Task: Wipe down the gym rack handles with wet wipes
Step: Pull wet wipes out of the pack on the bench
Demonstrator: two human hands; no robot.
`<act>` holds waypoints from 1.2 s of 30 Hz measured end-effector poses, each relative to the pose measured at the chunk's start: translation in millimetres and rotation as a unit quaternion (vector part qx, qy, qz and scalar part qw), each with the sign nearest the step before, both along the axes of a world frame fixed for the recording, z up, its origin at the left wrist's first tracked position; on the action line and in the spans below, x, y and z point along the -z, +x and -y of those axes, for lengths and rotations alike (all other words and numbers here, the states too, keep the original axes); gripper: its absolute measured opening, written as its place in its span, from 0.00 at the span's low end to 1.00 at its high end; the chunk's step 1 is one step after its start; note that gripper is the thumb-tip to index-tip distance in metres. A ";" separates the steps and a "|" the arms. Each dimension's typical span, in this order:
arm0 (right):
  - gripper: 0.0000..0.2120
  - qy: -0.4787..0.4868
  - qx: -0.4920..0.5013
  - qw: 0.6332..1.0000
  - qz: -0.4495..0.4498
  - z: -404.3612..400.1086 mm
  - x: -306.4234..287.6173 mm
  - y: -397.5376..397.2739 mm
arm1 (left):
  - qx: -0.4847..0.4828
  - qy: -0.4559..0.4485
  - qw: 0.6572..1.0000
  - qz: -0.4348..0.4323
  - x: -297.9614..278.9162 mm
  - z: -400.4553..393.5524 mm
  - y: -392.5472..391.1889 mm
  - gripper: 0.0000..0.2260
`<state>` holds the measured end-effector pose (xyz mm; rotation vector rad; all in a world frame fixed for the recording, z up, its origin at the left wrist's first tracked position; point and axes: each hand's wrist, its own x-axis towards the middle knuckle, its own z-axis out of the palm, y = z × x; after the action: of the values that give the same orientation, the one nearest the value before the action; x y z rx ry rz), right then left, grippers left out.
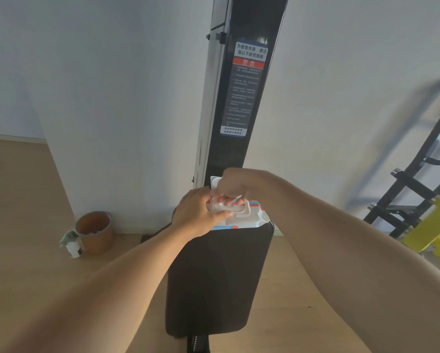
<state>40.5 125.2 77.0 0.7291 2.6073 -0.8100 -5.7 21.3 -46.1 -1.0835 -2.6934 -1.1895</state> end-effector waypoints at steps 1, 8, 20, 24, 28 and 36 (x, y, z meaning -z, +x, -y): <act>0.09 -0.011 -0.005 1.000 -0.003 1.7 2.6 0.9 | 0.000 -0.002 1.000 0.004 -0.2 0.6 0.3 0.21; 0.10 0.076 0.024 0.994 -0.072 -30.6 12.6 9.8 | -0.013 -0.002 0.999 0.037 -3.5 -0.2 -0.1 0.16; 0.04 0.197 -0.109 0.964 -0.140 -43.3 43.8 19.7 | 0.002 -0.039 0.999 0.008 -8.0 1.1 5.9 0.18; 0.08 0.243 -0.140 0.958 -0.066 -39.5 47.3 10.5 | 0.002 -0.030 1.000 0.005 -6.9 -0.7 4.4 0.18; 0.09 0.245 -0.172 0.954 0.002 -45.3 50.2 4.8 | 0.009 -0.025 1.000 -0.009 -4.2 1.0 3.8 0.27; 0.15 0.206 -0.193 0.959 0.023 -47.1 27.9 12.3 | 0.011 -0.020 1.000 0.006 -5.2 2.0 4.9 0.38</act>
<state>52.8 172.2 49.1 0.3037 2.7729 -0.1352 -0.8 19.3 -41.0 -1.1172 -2.7336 -1.1528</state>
